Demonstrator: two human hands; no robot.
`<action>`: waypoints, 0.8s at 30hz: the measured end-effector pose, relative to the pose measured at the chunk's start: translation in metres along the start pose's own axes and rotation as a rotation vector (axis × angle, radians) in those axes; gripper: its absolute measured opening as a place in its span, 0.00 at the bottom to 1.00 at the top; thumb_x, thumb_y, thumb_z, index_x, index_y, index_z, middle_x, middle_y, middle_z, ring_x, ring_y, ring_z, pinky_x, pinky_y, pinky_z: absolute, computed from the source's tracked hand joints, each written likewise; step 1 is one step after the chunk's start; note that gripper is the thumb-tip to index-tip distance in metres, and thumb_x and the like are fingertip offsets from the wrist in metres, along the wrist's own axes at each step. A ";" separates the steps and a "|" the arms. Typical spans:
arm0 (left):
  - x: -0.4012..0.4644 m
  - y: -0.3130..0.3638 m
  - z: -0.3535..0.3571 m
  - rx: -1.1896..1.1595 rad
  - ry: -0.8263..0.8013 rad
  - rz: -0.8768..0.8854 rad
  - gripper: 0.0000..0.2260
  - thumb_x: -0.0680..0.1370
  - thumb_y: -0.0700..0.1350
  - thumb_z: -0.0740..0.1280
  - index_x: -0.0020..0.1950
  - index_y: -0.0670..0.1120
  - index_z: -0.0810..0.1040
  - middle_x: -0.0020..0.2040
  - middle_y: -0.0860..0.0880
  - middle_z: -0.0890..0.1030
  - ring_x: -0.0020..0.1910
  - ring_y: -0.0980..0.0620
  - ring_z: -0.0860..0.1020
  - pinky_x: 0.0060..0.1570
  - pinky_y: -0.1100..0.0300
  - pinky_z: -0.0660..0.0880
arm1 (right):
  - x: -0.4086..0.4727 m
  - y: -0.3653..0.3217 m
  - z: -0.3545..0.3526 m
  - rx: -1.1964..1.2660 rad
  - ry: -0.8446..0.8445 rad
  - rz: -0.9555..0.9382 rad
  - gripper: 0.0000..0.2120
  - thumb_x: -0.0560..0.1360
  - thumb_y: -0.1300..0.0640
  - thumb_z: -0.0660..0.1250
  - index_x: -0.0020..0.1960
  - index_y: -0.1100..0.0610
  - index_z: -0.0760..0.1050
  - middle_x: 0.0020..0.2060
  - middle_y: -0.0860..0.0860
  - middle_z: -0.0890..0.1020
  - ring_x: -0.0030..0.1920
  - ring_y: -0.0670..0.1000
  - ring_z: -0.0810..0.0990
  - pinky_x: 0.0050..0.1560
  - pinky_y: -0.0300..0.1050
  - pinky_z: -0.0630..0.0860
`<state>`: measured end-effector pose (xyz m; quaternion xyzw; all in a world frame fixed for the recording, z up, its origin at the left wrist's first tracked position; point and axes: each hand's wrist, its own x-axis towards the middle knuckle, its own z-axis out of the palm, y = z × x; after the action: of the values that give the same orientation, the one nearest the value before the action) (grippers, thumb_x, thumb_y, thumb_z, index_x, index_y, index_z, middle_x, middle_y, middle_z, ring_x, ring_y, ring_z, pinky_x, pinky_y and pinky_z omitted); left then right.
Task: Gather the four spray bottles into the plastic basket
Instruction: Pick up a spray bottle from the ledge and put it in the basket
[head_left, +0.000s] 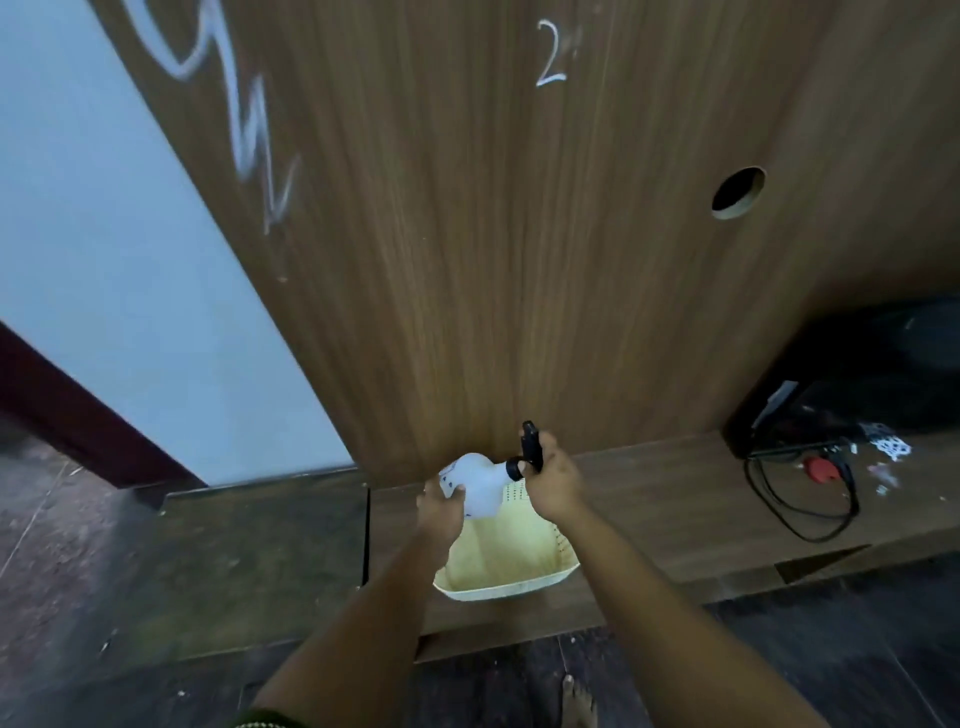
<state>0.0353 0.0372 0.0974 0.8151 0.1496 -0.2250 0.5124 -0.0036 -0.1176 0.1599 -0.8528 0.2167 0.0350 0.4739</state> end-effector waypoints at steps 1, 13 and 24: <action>0.002 -0.006 -0.005 -0.036 -0.030 -0.024 0.22 0.80 0.46 0.61 0.73 0.44 0.64 0.71 0.40 0.70 0.63 0.39 0.73 0.61 0.49 0.74 | 0.001 -0.003 0.004 -0.018 -0.027 -0.009 0.19 0.79 0.61 0.60 0.69 0.56 0.65 0.58 0.59 0.79 0.53 0.60 0.78 0.45 0.42 0.68; 0.040 -0.019 -0.022 0.406 -0.011 0.014 0.22 0.79 0.45 0.60 0.73 0.43 0.66 0.70 0.42 0.72 0.69 0.43 0.71 0.68 0.54 0.68 | 0.054 0.025 0.048 -0.302 -0.258 -0.080 0.17 0.78 0.63 0.59 0.66 0.56 0.71 0.55 0.58 0.80 0.56 0.59 0.78 0.48 0.41 0.67; 0.054 -0.056 -0.003 0.293 0.072 -0.102 0.19 0.78 0.44 0.63 0.69 0.46 0.68 0.63 0.46 0.79 0.60 0.46 0.78 0.60 0.54 0.74 | 0.103 0.045 0.107 -0.281 -0.253 0.254 0.18 0.73 0.54 0.68 0.59 0.62 0.74 0.56 0.59 0.81 0.56 0.59 0.80 0.55 0.49 0.79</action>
<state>0.0553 0.0650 0.0270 0.8800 0.1749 -0.2408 0.3703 0.0872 -0.0844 0.0379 -0.8651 0.2544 0.2309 0.3655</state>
